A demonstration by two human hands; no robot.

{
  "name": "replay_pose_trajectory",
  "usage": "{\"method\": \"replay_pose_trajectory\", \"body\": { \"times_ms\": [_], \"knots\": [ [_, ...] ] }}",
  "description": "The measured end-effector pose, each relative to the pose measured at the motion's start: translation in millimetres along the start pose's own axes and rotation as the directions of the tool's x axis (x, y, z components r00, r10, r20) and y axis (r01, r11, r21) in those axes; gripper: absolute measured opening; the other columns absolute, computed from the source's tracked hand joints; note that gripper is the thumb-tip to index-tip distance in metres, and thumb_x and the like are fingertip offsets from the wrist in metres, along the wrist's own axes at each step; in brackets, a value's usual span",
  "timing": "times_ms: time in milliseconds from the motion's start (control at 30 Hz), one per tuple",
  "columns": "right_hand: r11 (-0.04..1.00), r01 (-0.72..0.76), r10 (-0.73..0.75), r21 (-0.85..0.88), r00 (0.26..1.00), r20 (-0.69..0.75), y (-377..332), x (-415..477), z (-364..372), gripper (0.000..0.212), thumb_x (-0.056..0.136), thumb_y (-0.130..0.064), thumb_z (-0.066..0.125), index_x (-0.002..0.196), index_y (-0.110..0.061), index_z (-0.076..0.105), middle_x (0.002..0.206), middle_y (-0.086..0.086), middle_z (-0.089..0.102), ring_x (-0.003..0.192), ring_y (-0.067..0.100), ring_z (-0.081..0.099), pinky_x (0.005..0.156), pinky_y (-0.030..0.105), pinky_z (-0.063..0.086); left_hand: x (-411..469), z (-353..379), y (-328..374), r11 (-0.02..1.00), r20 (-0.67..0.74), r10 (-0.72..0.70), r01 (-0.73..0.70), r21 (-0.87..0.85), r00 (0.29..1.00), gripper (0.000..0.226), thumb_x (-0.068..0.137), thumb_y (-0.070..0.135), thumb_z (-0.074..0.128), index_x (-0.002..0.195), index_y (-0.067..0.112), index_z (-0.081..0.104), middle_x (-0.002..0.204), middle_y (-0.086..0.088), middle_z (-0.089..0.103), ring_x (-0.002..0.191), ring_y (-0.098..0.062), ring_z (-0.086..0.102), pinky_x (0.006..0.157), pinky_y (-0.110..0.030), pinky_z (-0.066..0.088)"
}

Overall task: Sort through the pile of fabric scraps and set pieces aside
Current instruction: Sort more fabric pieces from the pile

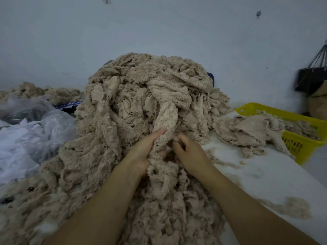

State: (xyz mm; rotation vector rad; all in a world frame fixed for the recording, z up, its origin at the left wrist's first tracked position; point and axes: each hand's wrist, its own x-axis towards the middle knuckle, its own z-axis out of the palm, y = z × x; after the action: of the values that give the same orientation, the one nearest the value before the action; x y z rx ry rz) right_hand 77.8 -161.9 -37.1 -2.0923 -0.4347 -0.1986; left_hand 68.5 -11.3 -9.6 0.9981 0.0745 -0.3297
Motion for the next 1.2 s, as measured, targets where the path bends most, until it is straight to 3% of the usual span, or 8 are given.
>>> {"method": "replay_pose_trajectory", "body": {
  "times_ms": [167, 267, 367, 600, 700, 800, 1000, 1200],
  "knots": [
    [0.981, -0.172, 0.193, 0.093, 0.931, -0.311, 14.7, 5.0, -24.9, 0.032, 0.104, -0.024, 0.041, 0.073, -0.018, 0.035, 0.062, -0.001, 0.035, 0.051, 0.011, 0.031, 0.041, 0.019, 0.027, -3.3, -16.5, 16.1, 0.889, -0.057, 0.239, -0.242, -0.389, 0.969, 0.043, 0.102, 0.025, 0.046, 0.082, 0.006, 0.079, 0.06, -0.003, 0.063, 0.04, -0.012, 0.05, 0.055, -0.016, 0.055],
    [0.937, -0.243, 0.33, 0.252, 0.852, -0.406, 21.9, 6.7, -34.7, 0.037, 0.103, -0.027, 0.043, 0.07, -0.018, 0.031, 0.064, 0.0, 0.031, 0.055, 0.015, 0.028, 0.049, 0.026, 0.024, -4.0, -22.1, 16.4, 0.862, -0.172, 0.249, -0.299, -0.41, 0.953, 0.038, 0.107, 0.033, 0.038, 0.1, 0.022, 0.074, 0.104, -0.005, 0.074, 0.109, -0.022, 0.067, 0.099, -0.031, 0.047],
    [0.888, -0.22, 0.39, 0.405, 0.826, -0.406, 19.2, 6.8, -31.6, 0.039, 0.101, -0.032, 0.045, 0.068, -0.017, 0.029, 0.064, 0.002, 0.027, 0.058, 0.017, 0.024, 0.059, 0.034, 0.019, 0.6, -26.8, 16.6, 0.901, -0.298, 0.171, -0.272, -0.338, 0.939, 0.037, 0.104, 0.038, 0.047, 0.123, 0.015, 0.068, 0.114, -0.02, 0.072, 0.108, -0.038, 0.066, 0.082, -0.056, 0.054],
    [0.902, -0.158, 0.36, 0.401, 0.789, -0.498, 23.4, 4.3, -33.0, 0.034, 0.102, -0.03, 0.044, 0.069, -0.02, 0.044, 0.063, -0.001, 0.035, 0.055, 0.012, 0.029, 0.054, 0.03, 0.021, 3.0, -31.5, 16.0, 0.905, -0.284, 0.181, -0.273, -0.327, 0.941, 0.038, 0.103, 0.038, 0.047, 0.114, 0.012, 0.072, 0.104, -0.018, 0.075, 0.096, -0.03, 0.072, 0.077, -0.048, 0.057],
    [0.937, -0.174, 0.306, 0.304, 0.827, -0.471, 20.2, 4.7, -31.4, 0.029, 0.103, -0.034, 0.042, 0.127, -0.028, 0.057, 0.121, -0.001, 0.05, 0.098, 0.013, 0.05, 0.077, 0.029, 0.042, -0.2, -22.3, 12.8, 0.934, -0.16, 0.216, -0.252, -0.254, 0.963, 0.035, 0.101, 0.029, 0.052, 0.087, 0.009, 0.077, 0.063, -0.009, 0.07, 0.05, -0.014, 0.066, 0.048, -0.023, 0.055],
    [0.968, -0.016, 0.126, 0.25, 0.894, -0.431, 5.1, 0.0, -25.0, 0.019, 0.102, -0.045, 0.045, 0.102, -0.035, 0.061, 0.109, -0.011, 0.062, 0.094, 0.01, 0.059, 0.079, 0.032, 0.046, -3.1, -7.0, 5.3, 0.97, -0.073, 0.211, -0.218, -0.108, 0.975, 0.026, 0.094, 0.025, 0.062, 0.11, 0.007, 0.072, 0.084, -0.014, 0.075, 0.067, -0.018, 0.071, 0.061, -0.028, 0.06],
    [0.989, 0.019, -0.05, 0.144, 0.976, 0.212, -3.7, -7.7, 3.7, 0.041, 0.092, -0.057, 0.056, 0.077, -0.019, 0.057, 0.068, -0.012, 0.057, 0.062, 0.002, 0.054, 0.063, 0.021, 0.043, 0.1, 2.0, -3.3, 0.963, -0.059, 0.268, -0.264, 0.06, 0.962, 0.035, 0.091, 0.022, 0.067, 0.12, 0.002, 0.068, 0.115, -0.02, 0.072, 0.1, -0.03, 0.073, 0.077, -0.037, 0.062],
    [0.871, -0.05, 0.068, 0.488, 0.997, -0.02, 2.3, 1.3, -3.6, 0.028, 0.096, -0.034, 0.055, 0.068, -0.032, 0.059, 0.065, -0.013, 0.057, 0.062, 0.005, 0.052, 0.063, 0.026, 0.042, 1.1, 0.6, -6.2, 0.897, 0.015, 0.224, -0.212, 0.388, 0.974, 0.056, 0.084, 0.052, 0.064, 0.125, 0.014, 0.066, 0.117, -0.005, 0.073, 0.111, -0.018, 0.068, 0.096, -0.034, 0.053]
  ]
}}
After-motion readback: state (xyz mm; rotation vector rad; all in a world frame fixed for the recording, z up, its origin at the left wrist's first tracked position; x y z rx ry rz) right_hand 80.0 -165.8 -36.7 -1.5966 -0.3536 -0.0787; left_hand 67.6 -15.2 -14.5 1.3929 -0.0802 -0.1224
